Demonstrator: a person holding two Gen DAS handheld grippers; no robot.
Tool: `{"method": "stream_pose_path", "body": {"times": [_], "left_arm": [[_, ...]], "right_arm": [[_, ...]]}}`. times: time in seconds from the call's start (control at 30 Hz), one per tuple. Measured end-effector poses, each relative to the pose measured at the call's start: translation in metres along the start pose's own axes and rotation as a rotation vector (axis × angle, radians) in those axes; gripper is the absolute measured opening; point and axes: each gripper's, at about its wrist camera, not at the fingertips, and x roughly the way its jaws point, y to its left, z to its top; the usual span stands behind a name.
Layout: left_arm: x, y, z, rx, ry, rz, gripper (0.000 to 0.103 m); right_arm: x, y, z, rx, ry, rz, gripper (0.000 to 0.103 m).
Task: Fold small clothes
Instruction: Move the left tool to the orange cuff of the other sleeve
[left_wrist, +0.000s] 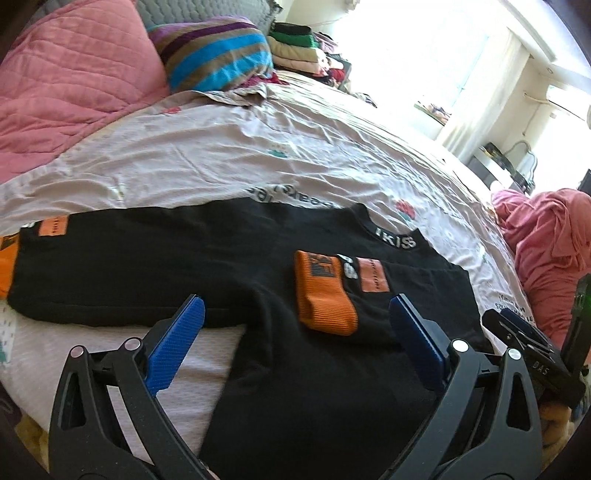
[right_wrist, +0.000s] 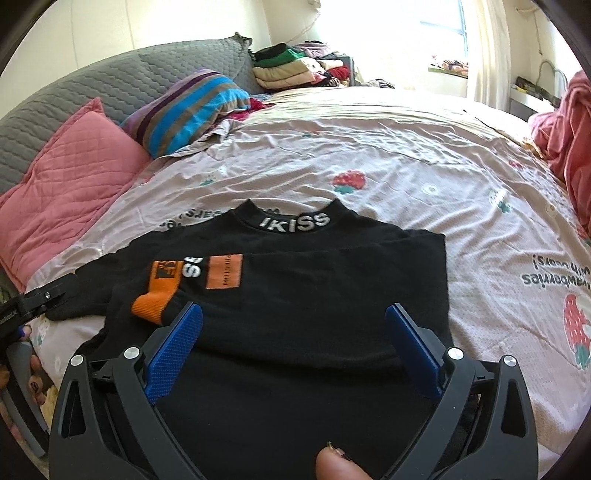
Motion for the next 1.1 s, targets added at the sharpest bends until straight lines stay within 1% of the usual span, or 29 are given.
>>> {"method": "stream_pose_path", "body": {"times": [0.3, 0.47, 0.73, 0.97, 1.1], "left_arm": [[-0.015, 0.032, -0.001, -0.048, -0.023, 0.052, 0.094], [-0.023, 0.052, 0.000, -0.069, -0.046, 0.111, 0.094], [-0.034, 0.092, -0.002, -0.148, -0.064, 0.180, 0.094], [-0.039, 0.120, -0.005, -0.187, -0.071, 0.249, 0.094], [-0.041, 0.142, -0.008, -0.231, -0.085, 0.266, 0.094]], "right_arm": [[0.004, 0.034, 0.005, -0.047, -0.002, 0.035, 0.098], [0.007, 0.058, 0.008, -0.089, -0.002, 0.060, 0.098], [0.014, 0.097, 0.013, -0.145, -0.004, 0.102, 0.098], [0.022, 0.128, 0.013, -0.189, 0.004, 0.137, 0.098], [0.030, 0.143, 0.012, -0.207, 0.014, 0.151, 0.098]]}}
